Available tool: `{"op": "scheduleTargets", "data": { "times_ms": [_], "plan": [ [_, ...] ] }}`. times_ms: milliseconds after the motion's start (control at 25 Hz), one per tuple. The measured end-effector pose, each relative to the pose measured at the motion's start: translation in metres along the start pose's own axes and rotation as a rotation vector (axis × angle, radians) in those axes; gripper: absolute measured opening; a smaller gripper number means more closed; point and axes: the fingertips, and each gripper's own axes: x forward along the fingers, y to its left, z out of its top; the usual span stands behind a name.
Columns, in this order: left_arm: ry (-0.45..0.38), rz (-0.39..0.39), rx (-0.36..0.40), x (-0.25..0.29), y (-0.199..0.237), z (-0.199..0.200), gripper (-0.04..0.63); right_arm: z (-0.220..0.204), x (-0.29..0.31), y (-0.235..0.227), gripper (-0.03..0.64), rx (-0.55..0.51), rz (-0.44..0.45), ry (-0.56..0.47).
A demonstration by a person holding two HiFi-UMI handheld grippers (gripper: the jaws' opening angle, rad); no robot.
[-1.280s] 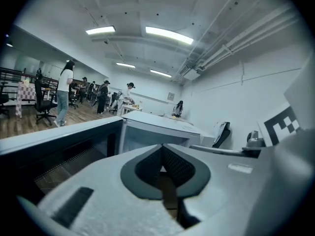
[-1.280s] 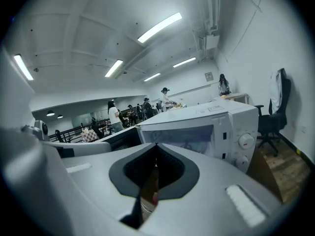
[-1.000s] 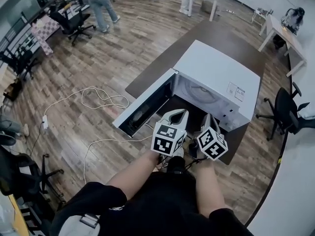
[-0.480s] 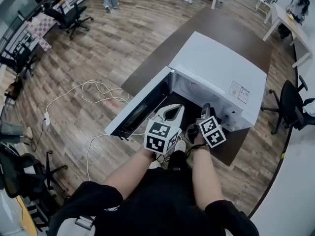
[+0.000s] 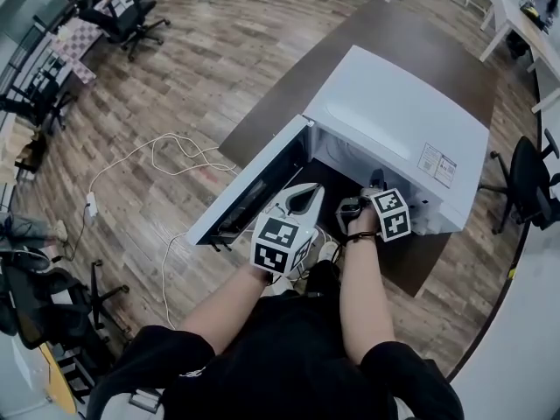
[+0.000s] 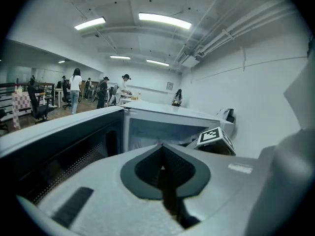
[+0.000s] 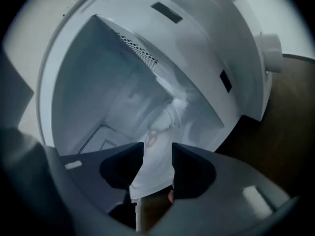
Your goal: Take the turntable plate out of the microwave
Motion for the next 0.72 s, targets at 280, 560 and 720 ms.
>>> {"op": "scheduleTargets", "data": {
  "times_ms": [280,560,720],
  "plan": [
    [0.025,-0.001,0.002,0.003,0.004,-0.006,0.009,-0.004,0.01,-0.008,0.184,0.165,-0.013,0.007],
    [0.039,0.002,0.001,0.005,0.009,-0.012,0.009,-0.004,0.019,-0.008,0.184,0.234,0.007,0.004],
    [0.046,0.003,-0.004,0.004,0.014,-0.014,0.008,-0.003,0.019,-0.004,0.184,0.256,0.017,-0.009]
  ]
}}
